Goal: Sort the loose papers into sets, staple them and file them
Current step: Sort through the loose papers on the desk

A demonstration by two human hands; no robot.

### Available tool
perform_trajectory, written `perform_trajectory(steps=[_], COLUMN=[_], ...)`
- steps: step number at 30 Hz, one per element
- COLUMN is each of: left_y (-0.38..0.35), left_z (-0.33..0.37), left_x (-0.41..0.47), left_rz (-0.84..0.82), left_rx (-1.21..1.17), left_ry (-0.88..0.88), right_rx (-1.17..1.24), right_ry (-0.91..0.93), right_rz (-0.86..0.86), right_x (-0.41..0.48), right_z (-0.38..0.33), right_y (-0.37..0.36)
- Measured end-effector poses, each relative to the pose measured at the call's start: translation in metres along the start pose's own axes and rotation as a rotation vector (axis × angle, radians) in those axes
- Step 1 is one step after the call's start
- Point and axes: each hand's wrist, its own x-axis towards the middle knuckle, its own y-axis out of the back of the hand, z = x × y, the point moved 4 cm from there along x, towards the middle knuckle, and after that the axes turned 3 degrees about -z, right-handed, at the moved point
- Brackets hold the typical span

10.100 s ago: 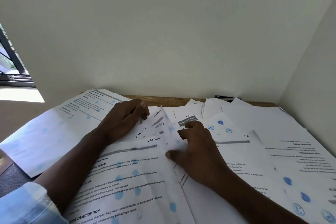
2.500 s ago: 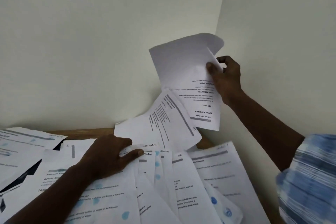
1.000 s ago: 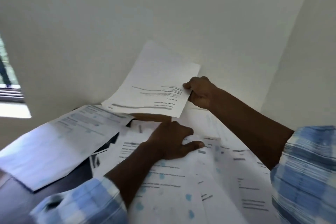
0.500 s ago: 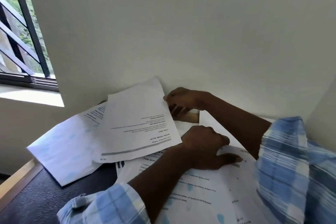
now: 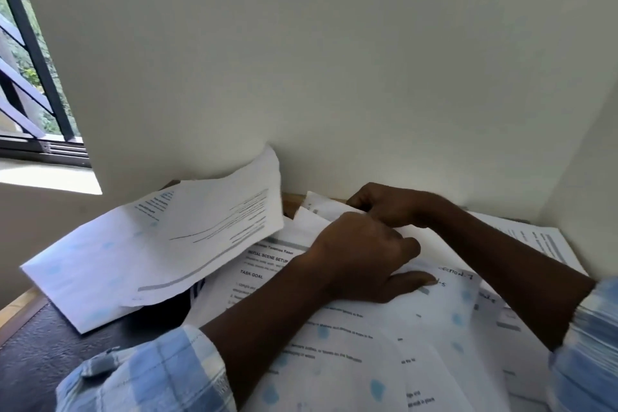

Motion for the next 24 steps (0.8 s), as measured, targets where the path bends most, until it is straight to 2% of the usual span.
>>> perform_trajectory(steps=[4,7,10,15,17,24], left_y=[0.003,0.0,-0.008,-0.016,-0.021,-0.032], left_z=[0.008,0.008,0.006,0.0,-0.001,-0.003], left_x=[0.0,-0.002,-0.005,-0.008,-0.01,-0.013], left_rz=[-0.007,0.006,0.033,0.039,0.066,0.041], left_rx=[0.08,0.085,0.096,0.108,0.185,0.111], left_ry=[-0.032,-0.042,-0.057,-0.032,-0.036,-0.029], right_rx=[-0.129,-0.048,0.0,0.062,0.093,0.189], right_ry=[0.035,0.076,0.119,0.257,0.285,0.34], right_rz=[0.375,0.677,0.889,1.163,1.254,1.468], right_x=[-0.025,-0.055,-0.086,-0.126,-0.139,-0.184], right_z=[-0.003,0.0,-0.007,-0.021,-0.024,-0.041], right_y=[0.023,0.058,0.081,0.102,0.11,0.144])
